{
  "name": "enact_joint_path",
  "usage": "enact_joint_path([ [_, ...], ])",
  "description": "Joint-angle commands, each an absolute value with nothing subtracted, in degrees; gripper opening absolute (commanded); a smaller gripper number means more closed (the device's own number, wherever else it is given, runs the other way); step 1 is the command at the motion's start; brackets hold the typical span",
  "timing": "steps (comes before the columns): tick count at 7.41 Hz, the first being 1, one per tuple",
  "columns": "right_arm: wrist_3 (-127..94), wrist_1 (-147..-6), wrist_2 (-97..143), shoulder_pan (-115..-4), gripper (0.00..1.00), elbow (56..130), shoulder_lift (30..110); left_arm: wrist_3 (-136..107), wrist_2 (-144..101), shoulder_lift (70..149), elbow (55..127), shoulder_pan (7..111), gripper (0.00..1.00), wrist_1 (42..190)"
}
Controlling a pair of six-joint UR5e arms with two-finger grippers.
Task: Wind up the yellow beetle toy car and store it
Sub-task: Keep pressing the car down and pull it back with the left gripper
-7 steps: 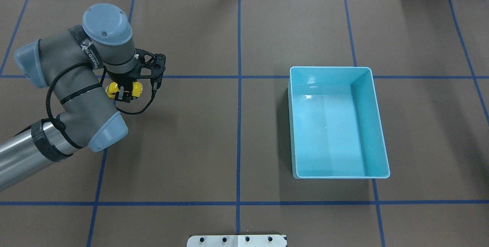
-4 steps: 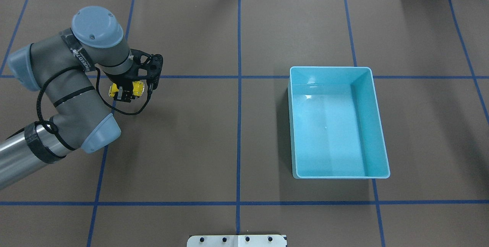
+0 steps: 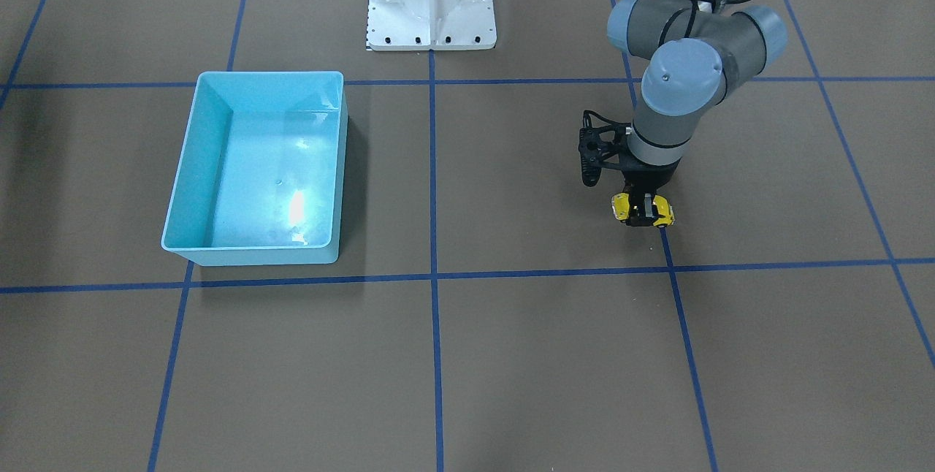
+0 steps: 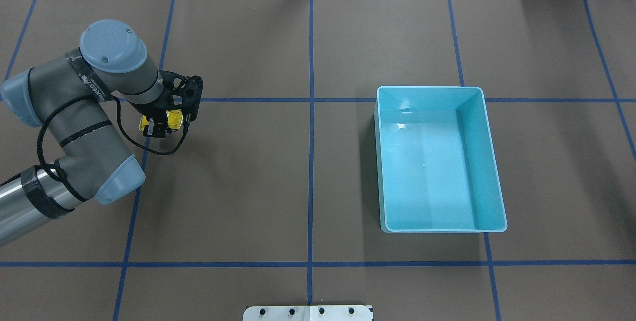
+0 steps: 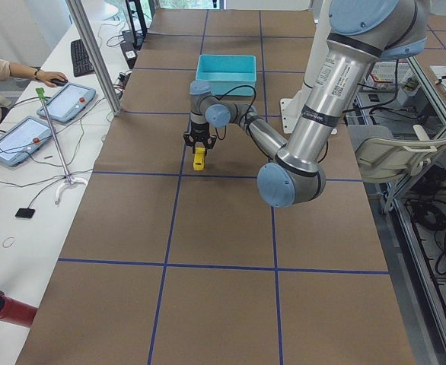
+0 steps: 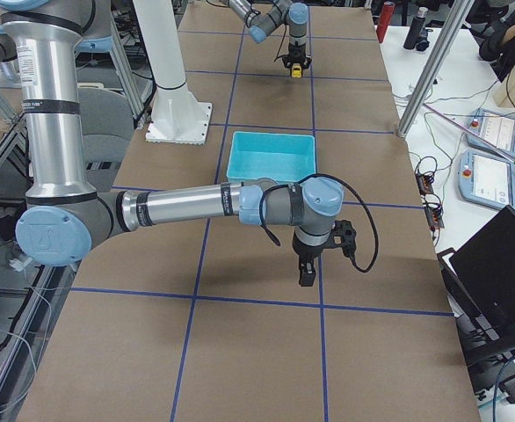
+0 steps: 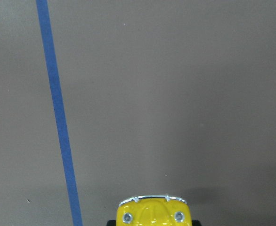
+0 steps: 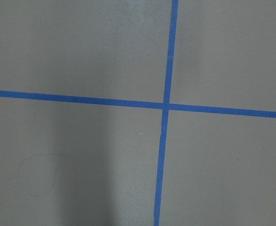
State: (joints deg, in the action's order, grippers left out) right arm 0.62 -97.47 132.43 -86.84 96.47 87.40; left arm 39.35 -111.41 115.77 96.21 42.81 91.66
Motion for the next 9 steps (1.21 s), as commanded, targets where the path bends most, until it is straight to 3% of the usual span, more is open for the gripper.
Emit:
enact_joint_path([
  [1,0.7,-97.47,132.36,-86.84,1.0,96.42,87.45,39.81,-112.58,115.05,96.15,42.8,0.0,93.68],
  [9,0.7,-97.56,132.63,-86.84,1.0,97.12,87.19,43.15,-114.34,112.59,93.96,42.71,0.0,98.35],
])
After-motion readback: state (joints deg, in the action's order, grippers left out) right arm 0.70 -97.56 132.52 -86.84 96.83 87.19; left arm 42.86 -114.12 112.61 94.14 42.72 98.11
